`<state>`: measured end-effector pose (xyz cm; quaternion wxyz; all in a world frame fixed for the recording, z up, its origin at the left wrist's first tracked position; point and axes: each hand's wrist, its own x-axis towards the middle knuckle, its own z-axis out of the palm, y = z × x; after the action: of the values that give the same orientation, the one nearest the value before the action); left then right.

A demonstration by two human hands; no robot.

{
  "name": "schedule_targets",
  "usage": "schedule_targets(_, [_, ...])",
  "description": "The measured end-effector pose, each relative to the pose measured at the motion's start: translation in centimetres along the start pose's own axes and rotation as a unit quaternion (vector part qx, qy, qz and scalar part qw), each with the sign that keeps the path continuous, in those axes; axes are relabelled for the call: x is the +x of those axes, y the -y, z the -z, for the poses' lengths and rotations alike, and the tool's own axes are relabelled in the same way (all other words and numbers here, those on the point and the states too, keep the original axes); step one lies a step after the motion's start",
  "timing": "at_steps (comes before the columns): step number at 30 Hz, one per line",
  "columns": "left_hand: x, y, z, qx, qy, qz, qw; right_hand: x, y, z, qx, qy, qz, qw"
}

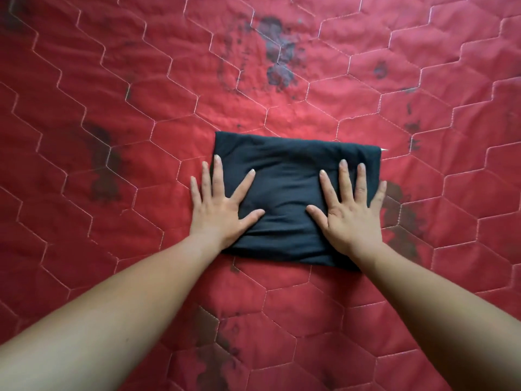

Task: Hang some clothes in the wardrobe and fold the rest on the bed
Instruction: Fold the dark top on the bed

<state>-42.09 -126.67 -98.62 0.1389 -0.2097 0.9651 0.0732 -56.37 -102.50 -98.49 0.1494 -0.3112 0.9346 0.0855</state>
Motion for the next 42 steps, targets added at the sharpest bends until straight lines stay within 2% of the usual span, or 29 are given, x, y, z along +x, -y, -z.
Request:
schedule_targets(2, [0.2,-0.2,0.3,-0.034,0.018,0.031,0.999,0.3,0.1,0.4,0.032,0.007,-0.002,0.999])
schedule_targets(4, [0.1,-0.6,1.3,-0.106,0.021,0.053,0.993,-0.3,0.4,1.3,0.148,-0.028,-0.047,0.987])
schedule_targets(5, [0.2,-0.7,1.8,-0.171,0.007,0.079,0.982,-0.6,0.4,1.5,0.229,-0.060,-0.100,0.966])
schedule_targets(7, [0.1,-0.7,2.7,-0.323,-0.039,0.136,0.936,-1.8,0.7,1.8,0.347,-0.084,-0.221,0.908])
schedule_targets(9, [0.0,-0.8,3.7,-0.426,-0.069,0.180,0.884,-2.2,1.0,2.5,0.413,-0.067,-0.282,0.863])
schedule_targets(10, [0.2,-0.9,4.3,-0.465,-0.054,0.200,0.861,-2.0,1.0,3.0,0.475,-0.061,-0.295,0.827])
schedule_targets(12, [0.5,-0.8,5.6,-0.527,0.023,0.217,0.822,-1.2,0.4,5.1,0.598,-0.012,-0.307,0.741])
schedule_targets(13, [0.6,-0.7,6.4,-0.538,0.067,0.208,0.814,-0.8,-0.1,6.2,0.629,0.033,-0.296,0.718])
schedule_targets(15, [0.6,-0.4,8.0,-0.515,0.130,0.169,0.830,-0.7,-0.8,8.3,0.653,0.140,-0.254,0.700])
schedule_targets(16, [0.4,-0.4,8.9,-0.497,0.141,0.151,0.843,-0.9,-0.9,9.3,0.650,0.180,-0.234,0.701])
schedule_targets(18, [-0.2,-0.3,11.1,-0.478,0.145,0.131,0.856,-1.7,-0.6,11.4,0.611,0.187,-0.204,0.742])
schedule_targets(20, [-1.2,-0.2,13.9,-0.479,0.153,0.123,0.856,-2.9,-0.2,13.8,0.570,0.135,-0.187,0.789])
schedule_targets(23, [-2.2,0.0,19.3,-0.468,0.148,0.091,0.866,-4.8,-0.2,18.8,0.522,0.065,-0.155,0.836])
schedule_targets(26, [-3.3,0.0,26.4,-0.440,0.139,0.049,0.886,-6.9,-1.0,25.4,0.463,0.051,-0.122,0.876])
schedule_targets(34, [-9.0,-1.8,49.0,-0.331,0.165,-0.020,0.929,-13.1,-3.1,47.7,0.432,0.076,-0.074,0.896])
schedule_targets(38, [-13.3,-2.6,59.9,-0.325,0.134,-0.007,0.936,-16.6,-3.4,59.6,0.445,0.107,-0.027,0.889])
schedule_targets(42, [-18.3,-3.0,69.8,-0.332,0.077,-0.006,0.940,-20.7,-3.6,70.7,0.467,0.096,0.009,0.879])
